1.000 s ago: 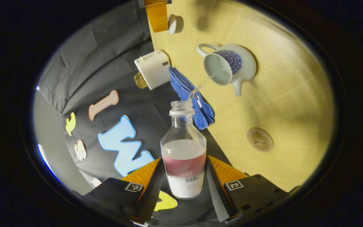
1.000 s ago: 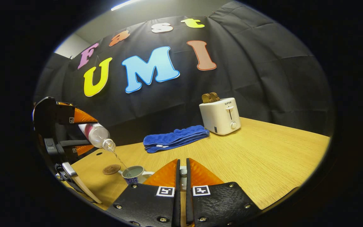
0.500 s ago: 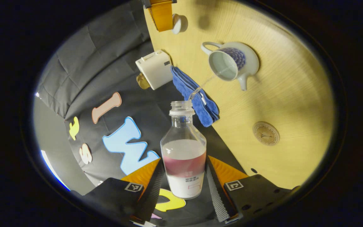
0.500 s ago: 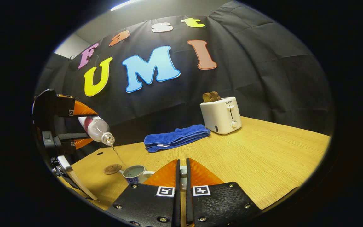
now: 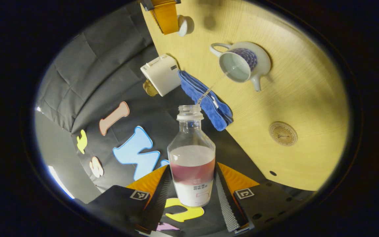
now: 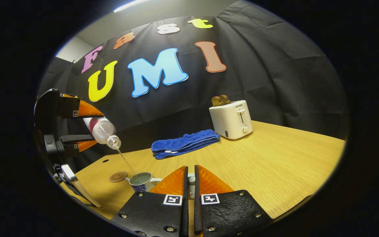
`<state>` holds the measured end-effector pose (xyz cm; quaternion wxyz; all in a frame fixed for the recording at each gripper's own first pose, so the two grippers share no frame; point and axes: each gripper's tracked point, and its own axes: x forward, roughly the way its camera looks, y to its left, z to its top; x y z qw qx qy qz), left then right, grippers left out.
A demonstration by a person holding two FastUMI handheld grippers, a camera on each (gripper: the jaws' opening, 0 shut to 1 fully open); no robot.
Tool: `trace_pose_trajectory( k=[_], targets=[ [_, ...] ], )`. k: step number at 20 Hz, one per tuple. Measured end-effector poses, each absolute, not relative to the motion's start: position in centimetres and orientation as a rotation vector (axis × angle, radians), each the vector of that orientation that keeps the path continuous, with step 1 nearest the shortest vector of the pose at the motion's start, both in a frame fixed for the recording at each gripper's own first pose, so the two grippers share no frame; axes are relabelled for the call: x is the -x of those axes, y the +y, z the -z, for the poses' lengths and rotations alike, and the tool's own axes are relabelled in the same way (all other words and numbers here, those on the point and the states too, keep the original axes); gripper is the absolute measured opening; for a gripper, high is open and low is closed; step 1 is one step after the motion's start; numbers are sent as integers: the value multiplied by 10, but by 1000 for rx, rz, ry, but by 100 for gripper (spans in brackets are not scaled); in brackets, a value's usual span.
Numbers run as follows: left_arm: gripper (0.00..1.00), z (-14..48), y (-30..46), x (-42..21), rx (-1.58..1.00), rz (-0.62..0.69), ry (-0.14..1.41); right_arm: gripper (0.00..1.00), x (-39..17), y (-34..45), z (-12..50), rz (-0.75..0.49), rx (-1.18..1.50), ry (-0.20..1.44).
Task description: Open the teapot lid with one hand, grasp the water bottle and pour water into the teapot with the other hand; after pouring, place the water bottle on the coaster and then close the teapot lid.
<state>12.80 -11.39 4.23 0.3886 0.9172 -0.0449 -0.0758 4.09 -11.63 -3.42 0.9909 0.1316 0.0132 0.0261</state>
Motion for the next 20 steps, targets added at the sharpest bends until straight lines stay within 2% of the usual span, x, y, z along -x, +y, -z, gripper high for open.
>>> trace_pose_trajectory(
  k=[20],
  targets=[
    [85, -40, -129, -126, -2461, 197, -193, 6, -38, -119, 37, -49, -265, 27]
  ],
)
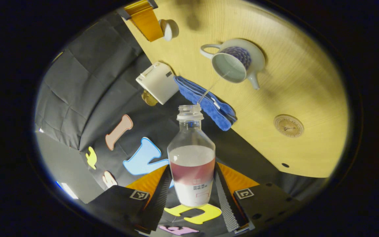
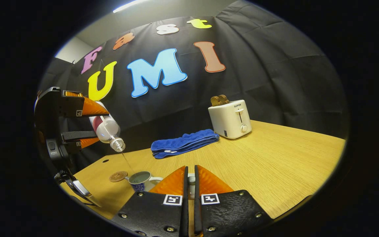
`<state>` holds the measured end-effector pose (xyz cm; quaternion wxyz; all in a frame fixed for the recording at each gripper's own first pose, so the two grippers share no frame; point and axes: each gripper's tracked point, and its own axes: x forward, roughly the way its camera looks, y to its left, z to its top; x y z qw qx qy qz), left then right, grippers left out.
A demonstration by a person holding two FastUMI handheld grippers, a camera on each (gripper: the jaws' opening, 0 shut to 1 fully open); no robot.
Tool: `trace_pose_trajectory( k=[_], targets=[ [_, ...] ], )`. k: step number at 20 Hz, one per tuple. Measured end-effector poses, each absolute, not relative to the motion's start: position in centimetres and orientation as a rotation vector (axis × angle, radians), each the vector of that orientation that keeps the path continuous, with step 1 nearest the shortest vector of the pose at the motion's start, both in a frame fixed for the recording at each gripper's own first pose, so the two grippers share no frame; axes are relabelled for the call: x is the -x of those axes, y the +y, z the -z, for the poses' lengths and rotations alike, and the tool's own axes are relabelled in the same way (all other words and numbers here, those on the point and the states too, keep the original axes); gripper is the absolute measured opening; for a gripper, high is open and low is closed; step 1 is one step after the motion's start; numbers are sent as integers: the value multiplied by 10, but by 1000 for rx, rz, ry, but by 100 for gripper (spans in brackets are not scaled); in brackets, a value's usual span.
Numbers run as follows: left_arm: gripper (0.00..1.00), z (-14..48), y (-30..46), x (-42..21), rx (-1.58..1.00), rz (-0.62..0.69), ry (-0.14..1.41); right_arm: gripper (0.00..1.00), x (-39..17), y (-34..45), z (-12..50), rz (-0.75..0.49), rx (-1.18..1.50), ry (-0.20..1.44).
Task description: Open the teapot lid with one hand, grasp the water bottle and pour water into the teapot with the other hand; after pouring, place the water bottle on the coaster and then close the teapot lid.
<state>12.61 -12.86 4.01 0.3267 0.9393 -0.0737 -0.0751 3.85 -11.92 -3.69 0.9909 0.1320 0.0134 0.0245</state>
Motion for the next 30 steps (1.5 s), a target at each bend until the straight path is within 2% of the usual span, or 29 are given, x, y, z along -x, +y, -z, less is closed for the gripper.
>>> trace_pose_trajectory(
  k=[9, 13, 19, 25, 30],
  targets=[
    [86, -8, -107, -140, -2102, 293, -92, 6, -40, -122, 40, -27, -232, 29],
    [86, 12, -99, -145, -1812, 323, -56, 7, -41, -117, 38, -39, -220, 23],
    [85, 25, -67, -160, -1441, 279, 0, 6, -43, -114, 36, -24, -166, 3],
    [86, 42, -35, -177, -896, 253, 117, 6, -46, -112, 35, -9, -130, -3],
    [86, 34, -25, -180, -478, 254, 100, 6, -48, -108, 34, -9, -92, -9]
  ],
)
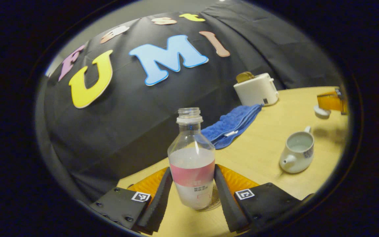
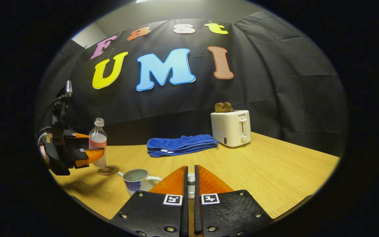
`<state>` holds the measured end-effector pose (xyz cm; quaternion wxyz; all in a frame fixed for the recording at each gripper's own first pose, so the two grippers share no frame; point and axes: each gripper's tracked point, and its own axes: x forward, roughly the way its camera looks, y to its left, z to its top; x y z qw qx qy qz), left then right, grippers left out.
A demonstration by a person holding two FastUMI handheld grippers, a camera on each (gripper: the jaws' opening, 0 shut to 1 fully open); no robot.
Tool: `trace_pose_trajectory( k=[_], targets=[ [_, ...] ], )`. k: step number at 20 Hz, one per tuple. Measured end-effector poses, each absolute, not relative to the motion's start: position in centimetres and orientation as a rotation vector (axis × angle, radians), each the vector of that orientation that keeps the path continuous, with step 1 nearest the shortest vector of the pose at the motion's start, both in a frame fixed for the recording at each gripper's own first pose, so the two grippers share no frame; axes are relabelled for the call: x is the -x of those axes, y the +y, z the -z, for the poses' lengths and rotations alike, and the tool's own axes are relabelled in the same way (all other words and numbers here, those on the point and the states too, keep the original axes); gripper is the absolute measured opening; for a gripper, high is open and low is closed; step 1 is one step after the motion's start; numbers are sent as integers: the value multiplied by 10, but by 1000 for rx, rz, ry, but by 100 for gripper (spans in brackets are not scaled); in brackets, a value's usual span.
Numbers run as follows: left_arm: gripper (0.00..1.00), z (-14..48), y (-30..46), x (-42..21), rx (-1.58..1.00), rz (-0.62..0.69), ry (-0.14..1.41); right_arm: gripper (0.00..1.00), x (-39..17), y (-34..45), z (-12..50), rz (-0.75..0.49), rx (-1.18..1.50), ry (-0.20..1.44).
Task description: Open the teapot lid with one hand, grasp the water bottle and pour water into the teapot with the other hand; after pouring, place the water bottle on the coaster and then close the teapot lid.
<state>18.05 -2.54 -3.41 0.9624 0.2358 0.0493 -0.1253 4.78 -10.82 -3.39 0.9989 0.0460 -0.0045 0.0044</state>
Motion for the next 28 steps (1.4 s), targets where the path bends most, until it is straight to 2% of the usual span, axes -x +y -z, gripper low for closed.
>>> trace_pose_trajectory(
  k=[3, 8, 13, 16, 28],
  targets=[
    [85, 30, -16, -191, -232, 259, 100, 7, -48, -107, 34, -8, -88, -10],
    [85, 44, -1, -207, -81, 231, 122, 7, -48, -106, 34, -11, -77, -11],
    [84, 47, -4, -206, -117, 212, 140, 7, -47, -106, 34, -13, -77, -12],
    [100, 59, -4, -205, -100, 205, 180, 7, -48, -103, 34, -22, -88, -9],
    [100, 28, 14, -141, -123, 187, 141, 7, -60, -35, -13, -140, -23, -53]
  ],
)
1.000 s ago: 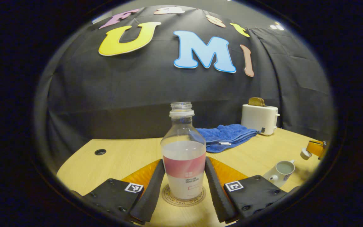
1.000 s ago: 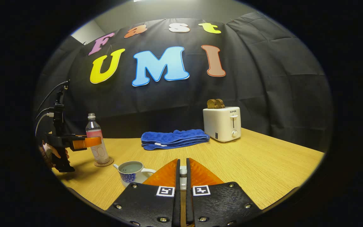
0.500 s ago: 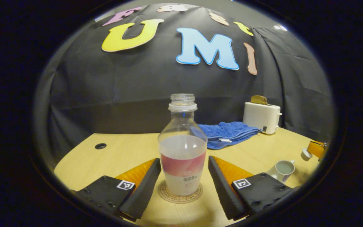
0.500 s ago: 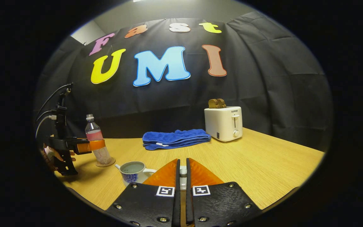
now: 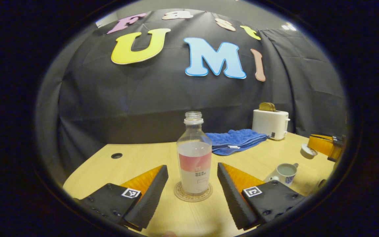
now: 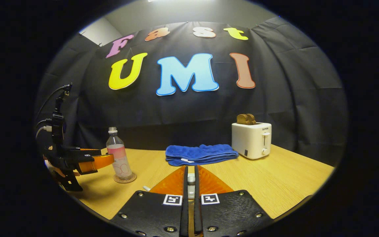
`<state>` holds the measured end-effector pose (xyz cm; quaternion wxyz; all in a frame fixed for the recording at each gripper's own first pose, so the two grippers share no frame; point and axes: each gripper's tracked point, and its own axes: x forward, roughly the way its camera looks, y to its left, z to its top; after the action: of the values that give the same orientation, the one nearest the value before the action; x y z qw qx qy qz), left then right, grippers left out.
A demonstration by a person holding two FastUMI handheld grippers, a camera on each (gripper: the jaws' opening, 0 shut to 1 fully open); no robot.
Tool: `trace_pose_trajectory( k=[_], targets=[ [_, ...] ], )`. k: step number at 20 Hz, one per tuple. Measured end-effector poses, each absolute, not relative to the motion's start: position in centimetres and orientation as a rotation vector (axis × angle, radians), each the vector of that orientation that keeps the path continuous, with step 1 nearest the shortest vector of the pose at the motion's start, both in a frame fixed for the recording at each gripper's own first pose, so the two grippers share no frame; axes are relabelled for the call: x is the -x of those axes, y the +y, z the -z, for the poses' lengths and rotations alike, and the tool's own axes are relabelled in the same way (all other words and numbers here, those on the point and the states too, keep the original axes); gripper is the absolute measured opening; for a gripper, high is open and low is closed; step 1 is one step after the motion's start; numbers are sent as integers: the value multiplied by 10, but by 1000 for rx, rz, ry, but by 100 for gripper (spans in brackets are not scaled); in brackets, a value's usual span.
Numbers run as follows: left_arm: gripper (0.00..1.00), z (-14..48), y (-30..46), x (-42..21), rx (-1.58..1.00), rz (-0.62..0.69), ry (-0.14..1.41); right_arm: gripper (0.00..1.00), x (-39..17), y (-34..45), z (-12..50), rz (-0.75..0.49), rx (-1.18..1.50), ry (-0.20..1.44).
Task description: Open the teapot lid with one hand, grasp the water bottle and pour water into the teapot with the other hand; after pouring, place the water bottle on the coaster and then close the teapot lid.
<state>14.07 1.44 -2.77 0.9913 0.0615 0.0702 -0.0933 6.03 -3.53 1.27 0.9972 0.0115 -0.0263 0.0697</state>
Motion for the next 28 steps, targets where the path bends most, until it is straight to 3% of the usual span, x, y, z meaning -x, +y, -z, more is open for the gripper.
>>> trace_pose_trajectory(
  k=[11, 28],
  targets=[
    [100, 4, 37, -99, -35, 145, 101, 7, -78, 8, -11, -213, -13, 0],
    [100, -9, 51, -82, -35, 118, 68, 7, -90, 7, 31, -200, -37, 123]
  ],
)
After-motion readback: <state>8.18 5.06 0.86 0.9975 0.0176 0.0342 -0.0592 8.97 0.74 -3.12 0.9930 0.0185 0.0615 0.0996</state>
